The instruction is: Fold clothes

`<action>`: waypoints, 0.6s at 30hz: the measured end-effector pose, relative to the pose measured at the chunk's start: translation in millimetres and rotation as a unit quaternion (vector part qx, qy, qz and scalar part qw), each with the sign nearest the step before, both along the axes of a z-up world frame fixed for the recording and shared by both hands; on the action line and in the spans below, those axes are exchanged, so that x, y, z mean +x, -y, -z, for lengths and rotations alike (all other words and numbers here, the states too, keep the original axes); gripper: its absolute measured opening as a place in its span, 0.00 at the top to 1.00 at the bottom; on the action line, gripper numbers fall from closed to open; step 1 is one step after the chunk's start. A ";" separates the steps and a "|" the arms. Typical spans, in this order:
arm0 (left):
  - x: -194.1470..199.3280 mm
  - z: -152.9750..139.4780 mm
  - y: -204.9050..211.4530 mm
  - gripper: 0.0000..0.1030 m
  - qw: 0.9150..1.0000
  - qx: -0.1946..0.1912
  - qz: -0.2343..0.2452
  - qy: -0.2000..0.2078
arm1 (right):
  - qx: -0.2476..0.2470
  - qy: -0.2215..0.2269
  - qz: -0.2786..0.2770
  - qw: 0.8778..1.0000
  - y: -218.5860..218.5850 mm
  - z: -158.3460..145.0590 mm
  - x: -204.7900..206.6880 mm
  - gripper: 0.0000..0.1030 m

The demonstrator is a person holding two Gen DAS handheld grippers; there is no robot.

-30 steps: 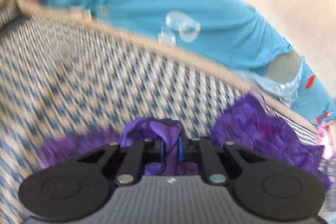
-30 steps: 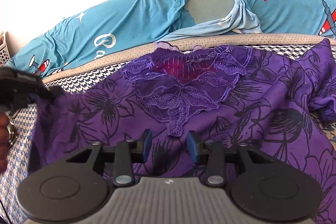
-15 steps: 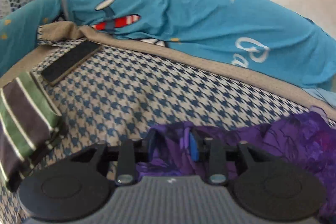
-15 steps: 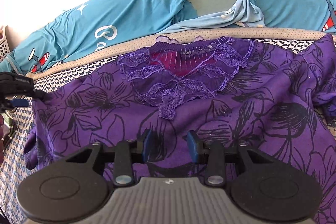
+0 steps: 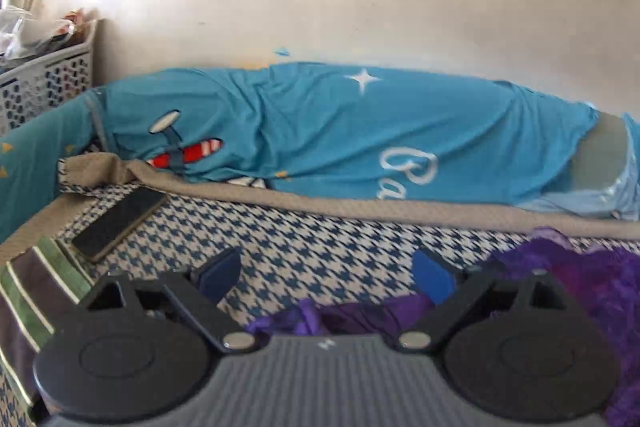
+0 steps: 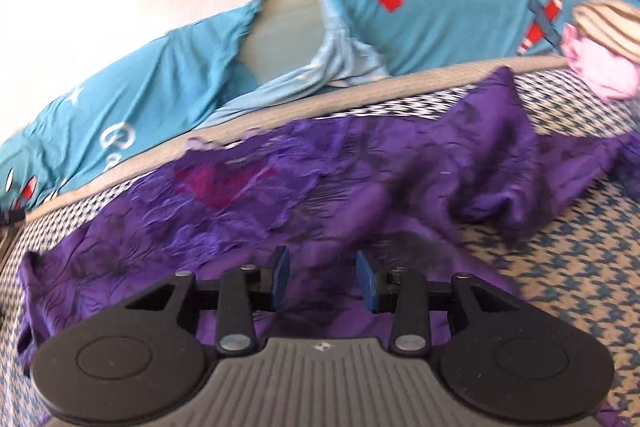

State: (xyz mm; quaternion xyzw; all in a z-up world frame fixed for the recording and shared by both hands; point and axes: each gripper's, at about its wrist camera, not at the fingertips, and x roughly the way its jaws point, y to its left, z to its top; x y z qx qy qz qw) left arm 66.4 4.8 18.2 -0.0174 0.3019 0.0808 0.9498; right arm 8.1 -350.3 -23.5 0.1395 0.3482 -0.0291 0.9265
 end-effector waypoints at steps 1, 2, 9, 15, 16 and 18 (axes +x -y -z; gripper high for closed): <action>1.5 5.4 5.5 0.10 1.000 -0.009 0.018 -0.014 | 0.007 -0.001 0.015 1.000 11.7 -0.2 -1.1 0.65; 1.5 10.7 10.9 0.10 0.999 -0.014 0.032 -0.026 | 0.013 0.000 0.030 0.999 23.0 -0.4 -2.4 0.65; -6.1 41.1 47.8 0.10 0.993 -0.007 0.096 -0.071 | 0.028 0.003 0.125 0.992 90.5 -0.9 -9.0 0.65; -10.2 53.3 68.4 0.10 0.989 0.016 0.120 -0.086 | 0.025 0.010 0.194 0.981 131.7 -2.5 -6.9 0.65; -10.5 54.2 70.7 0.09 0.989 0.019 0.122 -0.087 | 0.024 0.010 0.206 0.978 138.0 -2.0 -5.5 0.65; -11.0 55.7 74.1 0.09 0.988 0.023 0.127 -0.088 | 0.025 0.009 0.231 0.973 150.5 -0.2 -1.3 0.65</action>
